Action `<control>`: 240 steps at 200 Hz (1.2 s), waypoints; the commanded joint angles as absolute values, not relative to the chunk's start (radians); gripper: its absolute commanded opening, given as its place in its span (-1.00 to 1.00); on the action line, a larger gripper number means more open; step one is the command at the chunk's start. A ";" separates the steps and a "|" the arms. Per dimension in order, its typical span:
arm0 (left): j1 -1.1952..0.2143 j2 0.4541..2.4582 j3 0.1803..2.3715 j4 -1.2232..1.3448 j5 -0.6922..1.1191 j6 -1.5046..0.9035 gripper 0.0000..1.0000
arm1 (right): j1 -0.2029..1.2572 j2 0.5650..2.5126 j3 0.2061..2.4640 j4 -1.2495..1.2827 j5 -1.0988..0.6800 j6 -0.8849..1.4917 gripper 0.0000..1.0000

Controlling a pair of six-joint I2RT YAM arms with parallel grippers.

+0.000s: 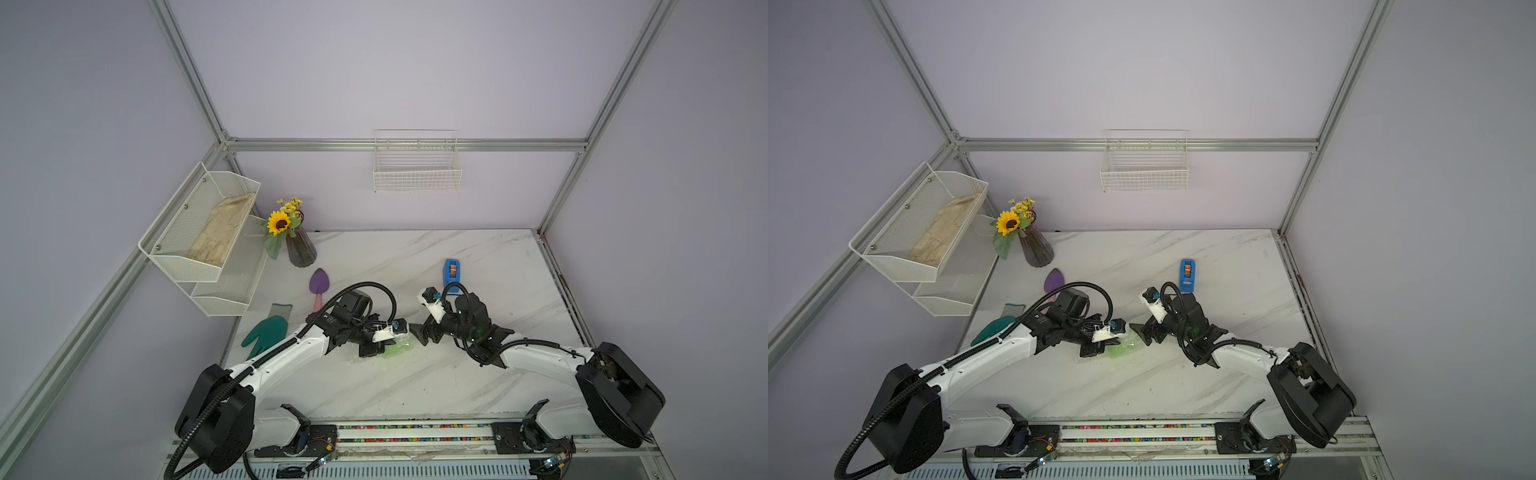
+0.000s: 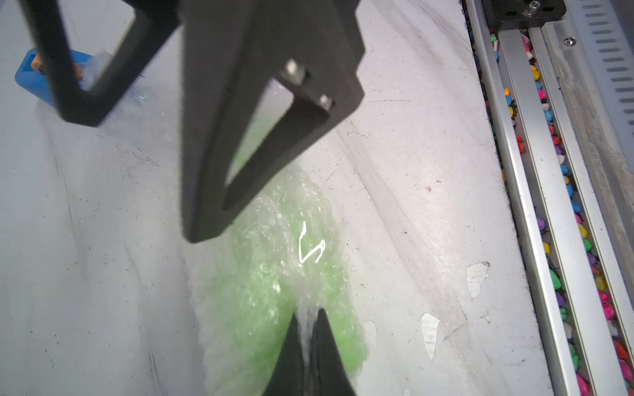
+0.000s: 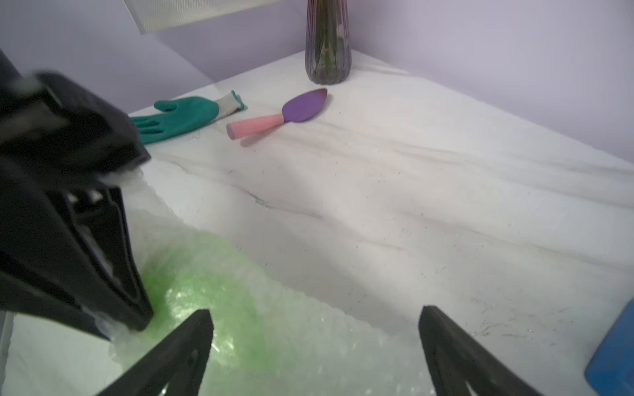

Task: Wrap wine glasses in bubble wrap
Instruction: Stick the tape on the bubble wrap.

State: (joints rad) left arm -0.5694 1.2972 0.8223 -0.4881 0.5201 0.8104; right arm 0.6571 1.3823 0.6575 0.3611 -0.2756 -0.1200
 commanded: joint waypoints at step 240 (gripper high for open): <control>-0.563 1.279 0.814 -0.502 0.522 0.821 -0.89 | 0.831 1.347 0.774 -0.080 -0.114 0.055 0.92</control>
